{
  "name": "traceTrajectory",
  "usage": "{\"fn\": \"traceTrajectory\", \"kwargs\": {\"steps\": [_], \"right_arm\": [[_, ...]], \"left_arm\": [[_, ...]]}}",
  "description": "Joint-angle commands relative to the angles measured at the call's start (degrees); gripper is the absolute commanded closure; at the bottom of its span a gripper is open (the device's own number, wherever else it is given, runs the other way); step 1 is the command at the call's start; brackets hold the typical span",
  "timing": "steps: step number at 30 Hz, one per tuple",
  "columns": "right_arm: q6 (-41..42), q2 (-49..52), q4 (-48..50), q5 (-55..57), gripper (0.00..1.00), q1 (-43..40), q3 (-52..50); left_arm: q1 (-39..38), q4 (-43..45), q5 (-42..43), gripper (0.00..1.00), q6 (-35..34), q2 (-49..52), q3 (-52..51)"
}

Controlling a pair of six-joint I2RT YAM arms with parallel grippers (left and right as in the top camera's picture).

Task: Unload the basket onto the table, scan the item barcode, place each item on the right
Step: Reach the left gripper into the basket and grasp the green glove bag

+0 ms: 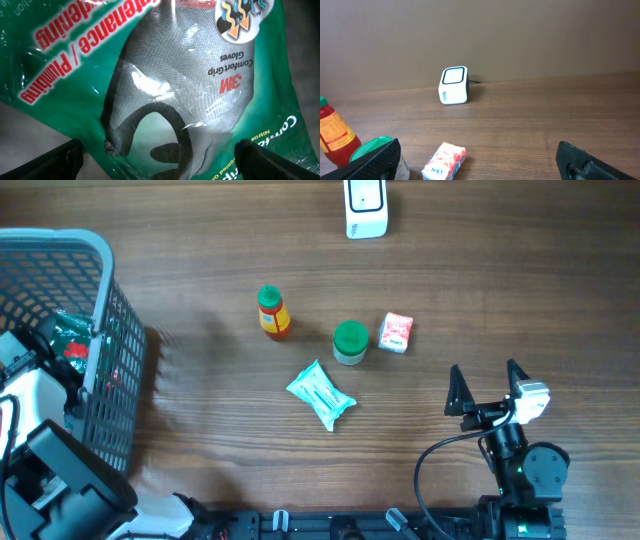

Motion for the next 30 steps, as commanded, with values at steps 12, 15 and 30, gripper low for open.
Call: {"fn": "traceTrajectory", "kwargs": {"steps": [12, 15, 30], "right_arm": [[1.07, -0.35, 0.26, 0.33, 0.00, 0.22, 0.02], [1.07, -0.35, 0.26, 0.33, 0.00, 0.22, 0.02], [1.07, -0.35, 0.26, 0.31, 0.00, 0.22, 0.00]], "left_arm": [[-0.50, -2.08, 11.85, 0.00, -5.77, 5.27, -2.67], [-0.50, -2.91, 9.33, 0.00, -6.80, 5.29, -2.67], [6.14, -0.11, -4.28, 0.00, 2.60, 5.29, -2.67]]}}
